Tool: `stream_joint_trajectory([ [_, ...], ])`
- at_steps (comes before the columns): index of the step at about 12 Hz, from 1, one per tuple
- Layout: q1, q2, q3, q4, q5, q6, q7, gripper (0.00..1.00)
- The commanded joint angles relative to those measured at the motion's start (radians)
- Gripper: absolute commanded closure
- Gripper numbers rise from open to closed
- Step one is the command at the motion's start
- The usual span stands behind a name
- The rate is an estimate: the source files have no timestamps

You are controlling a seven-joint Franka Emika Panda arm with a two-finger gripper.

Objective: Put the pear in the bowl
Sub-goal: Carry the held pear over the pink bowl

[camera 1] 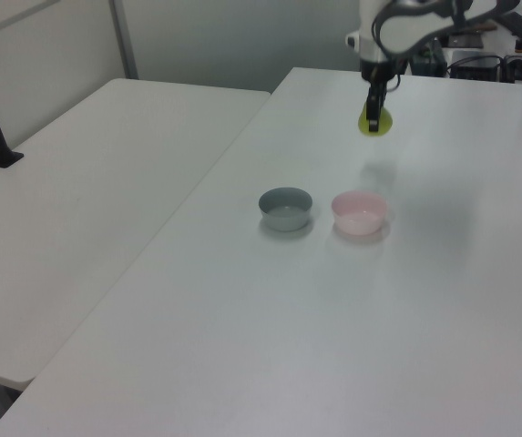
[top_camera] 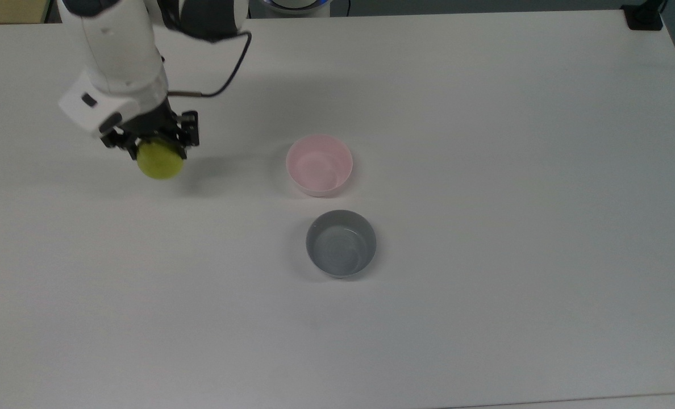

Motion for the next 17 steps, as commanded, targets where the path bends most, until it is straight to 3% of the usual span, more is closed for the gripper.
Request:
stream_joint_trajectory([
  [1, 0.008, -0.05, 0.007, 0.101, 0.001, -0.148, 0.038, 0.58],
  [4, 0.058, -0.086, 0.012, 0.126, 0.002, -0.246, 0.073, 0.58],
  [13, 0.368, -0.183, 0.015, -0.05, 0.035, -0.234, 0.33, 0.58],
  [15, 0.386, -0.179, 0.015, -0.093, 0.035, -0.211, 0.333, 0.58],
  [17, 0.387, -0.175, 0.027, -0.182, 0.035, -0.072, 0.325, 0.57],
])
